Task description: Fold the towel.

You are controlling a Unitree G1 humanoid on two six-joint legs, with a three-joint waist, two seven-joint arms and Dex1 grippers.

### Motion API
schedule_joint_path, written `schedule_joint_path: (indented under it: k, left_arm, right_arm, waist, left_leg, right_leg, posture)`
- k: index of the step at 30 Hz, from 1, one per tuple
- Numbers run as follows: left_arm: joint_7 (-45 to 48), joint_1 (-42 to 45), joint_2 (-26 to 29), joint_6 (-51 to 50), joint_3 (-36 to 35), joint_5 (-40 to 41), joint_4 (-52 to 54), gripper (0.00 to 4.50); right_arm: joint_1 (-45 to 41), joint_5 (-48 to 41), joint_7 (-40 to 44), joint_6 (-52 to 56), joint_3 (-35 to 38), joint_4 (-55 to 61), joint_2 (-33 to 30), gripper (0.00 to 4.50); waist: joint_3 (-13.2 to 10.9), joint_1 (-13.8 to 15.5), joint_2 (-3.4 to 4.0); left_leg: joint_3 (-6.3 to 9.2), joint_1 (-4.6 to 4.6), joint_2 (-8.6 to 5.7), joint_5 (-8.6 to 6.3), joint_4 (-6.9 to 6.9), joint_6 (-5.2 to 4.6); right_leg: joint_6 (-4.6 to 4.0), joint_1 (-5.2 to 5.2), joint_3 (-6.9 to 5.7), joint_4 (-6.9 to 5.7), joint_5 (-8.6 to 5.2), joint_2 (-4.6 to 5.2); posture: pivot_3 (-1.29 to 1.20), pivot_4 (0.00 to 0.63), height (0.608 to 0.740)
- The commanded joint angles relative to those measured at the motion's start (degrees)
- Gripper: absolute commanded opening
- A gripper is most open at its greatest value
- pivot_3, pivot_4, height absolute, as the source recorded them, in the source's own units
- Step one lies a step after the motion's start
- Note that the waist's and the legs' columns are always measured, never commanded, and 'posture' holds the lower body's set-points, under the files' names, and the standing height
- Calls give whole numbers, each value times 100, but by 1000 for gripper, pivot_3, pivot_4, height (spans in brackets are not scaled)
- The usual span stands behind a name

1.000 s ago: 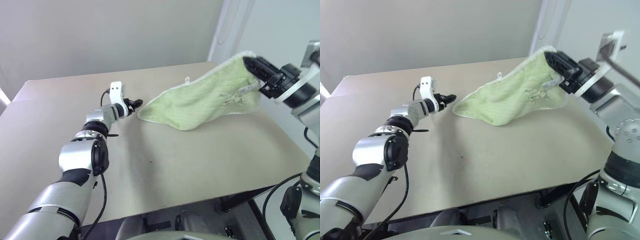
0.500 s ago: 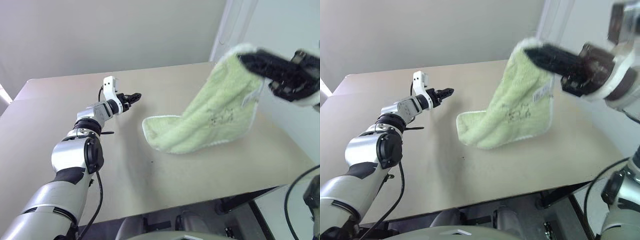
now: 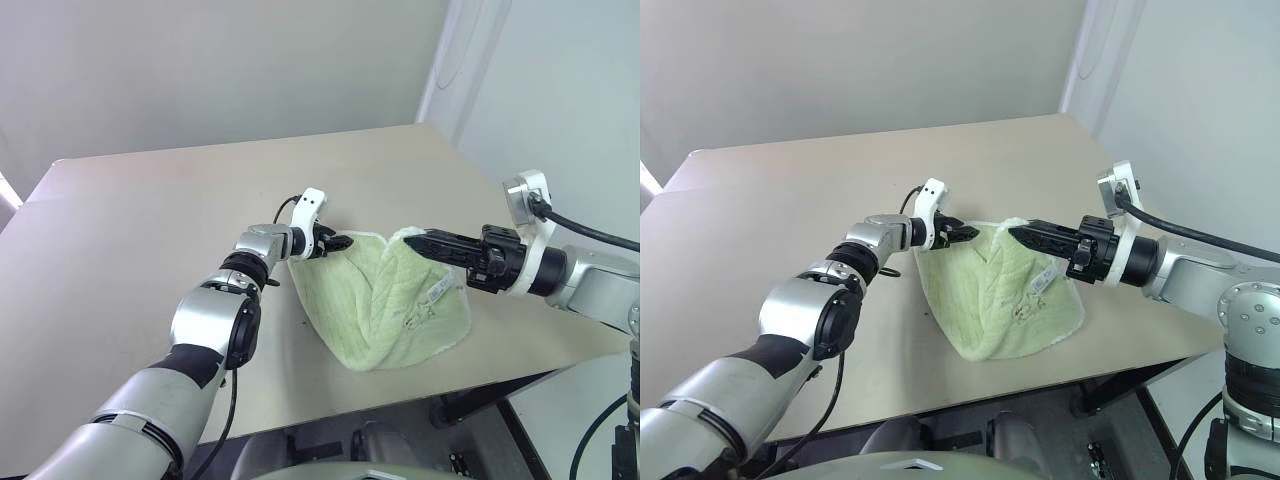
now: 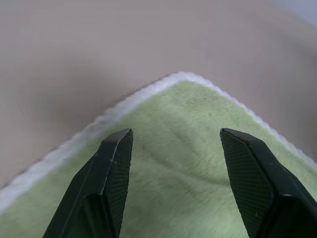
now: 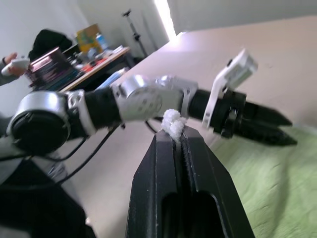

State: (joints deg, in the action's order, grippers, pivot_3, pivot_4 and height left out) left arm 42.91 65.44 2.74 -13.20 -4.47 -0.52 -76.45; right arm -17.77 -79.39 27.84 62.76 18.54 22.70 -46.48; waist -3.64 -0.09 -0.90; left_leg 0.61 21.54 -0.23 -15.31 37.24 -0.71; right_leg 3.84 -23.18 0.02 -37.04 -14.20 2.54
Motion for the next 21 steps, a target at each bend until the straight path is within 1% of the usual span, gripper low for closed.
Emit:
schedule_joint_path:
  k: [1, 3, 4, 6, 7, 8, 11, 13, 15, 17, 20, 21]
  left_arm:
    - [-304, 158, -124, 40, 222, -268, -17, 2960]
    - [-395, 130, -225, -4, 390, -442, -46, 2960]
    - [-439, 112, -271, -45, 498, -556, -64, 3317]
    - [-502, 44, -347, -104, 778, -834, -102, 3815]
    - [-532, 7, -374, -117, 912, -965, -117, 4213]
    - [-607, -43, -394, -152, 1069, -1129, -138, 4464]
    - [-653, -218, -427, -350, 1587, -1613, -200, 4464]
    - [-559, -290, -444, -442, 1665, -1646, -202, 4464]
    - [-441, -365, -456, -446, 1735, -1664, -193, 4464]
    - [-513, -421, -463, -399, 1698, -1611, -172, 4464]
    - [-554, -431, -436, -643, 1466, -1405, -168, 4464]
    - [-611, -431, -419, -749, 1352, -1312, -168, 4285]
  right_arm:
    - [114, 80, -271, -233, 115, 225, 100, 0]
    - [213, 117, -392, -290, 118, 258, 138, 0]
    - [258, 126, -451, -310, 122, 274, 152, 0]
    - [357, 138, -554, -355, 131, 315, 177, 0]
    - [393, 148, -601, -369, 135, 328, 186, 0]
    - [428, 148, -656, -383, 143, 329, 201, 0]
    - [512, 137, -797, -439, 169, 312, 245, 0]
    - [526, 119, -868, -476, 163, 296, 270, 0]
    - [521, 112, -950, -504, 154, 267, 309, 0]
    - [516, 171, -1020, -536, 126, 217, 338, 0]
    - [513, 258, -1105, -580, 119, 143, 362, 0]
    - [502, 265, -1132, -590, 130, 110, 370, 0]
  waist:
    - [0, 28, 0]
    - [0, 50, 0]
    - [0, 67, 0]
    - [0, 84, 0]
    - [0, 84, -1]
    - [1, 85, 0]
    - [4, 80, -3]
    - [8, 66, 0]
    - [19, 46, 2]
    - [40, 38, 16]
    - [54, 40, 20]
    - [56, 40, 20]
  left_leg:
    - [-2, 0, -1, 0, 0, 0]
    - [-11, -1, -2, 0, 0, 0]
    - [-13, -1, -2, 0, 0, 0]
    - [-15, 0, -3, 0, 0, 0]
    - [-16, 1, -3, 0, 0, 0]
    - [-16, 1, -3, 0, 0, 0]
    - [-17, -11, -2, -1, 1, 0]
    - [-15, -25, 2, -1, 3, 1]
    - [-13, -31, 8, -1, 2, 1]
    - [-8, -43, 14, -2, -4, 1]
    - [-7, -44, 14, -6, -10, -6]
    - [-7, -40, 14, -6, -10, -6]
  right_leg:
    - [1, 0, 0, 0, 0, -1]
    - [1, 0, 0, 0, -1, -1]
    - [1, 0, 0, 0, -1, -2]
    - [1, 1, 0, 3, -1, 0]
    - [1, 1, 0, 5, -1, 1]
    - [0, 2, 0, 7, -1, 1]
    - [-4, 15, 1, 13, -3, 3]
    - [-23, 35, 0, 22, -10, -1]
    - [-22, 51, -3, 38, -6, -4]
    - [-21, 67, -9, 59, -4, -5]
    - [-20, 74, -10, 73, -3, -4]
    - [-19, 72, -10, 76, -3, -4]
  posture:
    - [0, 0, 740]
    - [0, 0, 740]
    - [0, 0, 740]
    - [0, 0, 740]
    - [0, 0, 740]
    - [0, 0, 740]
    - [0, 0, 740]
    - [0, 0, 740]
    - [0, 0, 740]
    - [0, 0, 740]
    - [0, 0, 740]
    - [0, 0, 740]
